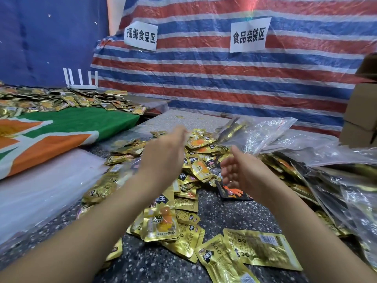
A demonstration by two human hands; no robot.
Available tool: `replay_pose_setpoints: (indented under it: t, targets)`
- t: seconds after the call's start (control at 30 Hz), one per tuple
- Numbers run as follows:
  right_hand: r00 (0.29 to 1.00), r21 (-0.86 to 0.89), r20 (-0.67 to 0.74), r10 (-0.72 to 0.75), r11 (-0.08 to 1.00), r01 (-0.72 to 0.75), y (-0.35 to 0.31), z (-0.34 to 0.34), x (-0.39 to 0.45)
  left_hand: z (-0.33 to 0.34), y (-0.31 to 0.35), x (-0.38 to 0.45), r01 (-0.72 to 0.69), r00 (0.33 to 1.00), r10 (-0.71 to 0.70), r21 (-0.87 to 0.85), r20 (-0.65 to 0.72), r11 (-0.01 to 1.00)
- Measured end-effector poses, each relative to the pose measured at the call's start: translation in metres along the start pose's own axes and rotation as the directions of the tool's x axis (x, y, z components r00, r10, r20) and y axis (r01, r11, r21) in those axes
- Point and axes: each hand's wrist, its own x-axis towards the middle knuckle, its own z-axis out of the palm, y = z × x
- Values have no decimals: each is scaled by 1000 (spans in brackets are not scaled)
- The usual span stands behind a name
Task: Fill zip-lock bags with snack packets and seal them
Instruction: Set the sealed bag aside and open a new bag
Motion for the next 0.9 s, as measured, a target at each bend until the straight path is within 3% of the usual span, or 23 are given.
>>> replay_pose_setpoints:
  t: [0.13, 0.23, 0.4, 0.47, 0.57, 0.67, 0.9]
  targets:
    - [992, 43, 78, 100, 994, -104, -2, -1, -1, 29, 45, -14, -117, 992, 123, -150, 29, 982]
    - [995, 50, -20, 95, 994, -94, 1, -6, -4, 44, 62, -19, -160, 983, 177, -233, 52, 959]
    - [979, 66, -201, 16, 998, -3, 0, -19, 0, 57, 70, -14, -95, 960, 183, -371, 210, 924]
    - [968, 46, -250, -8, 999, 20, -4, -27, 1, 58, 71, -8, 7, 942, 131, -407, 310, 913]
    - [977, 43, -204, -55, 997, 65, -9, -37, 0, 59, 69, 10, 155, 959, -5, -513, 282, 844]
    - [977, 94, -187, -99, 989, 118, -13, -42, -1, 59, 67, 30, 211, 966, -90, -536, 242, 818]
    - [990, 90, -35, -136, 986, 139, -23, -47, -11, 63, 65, 46, 214, 907, 12, -485, 421, 848]
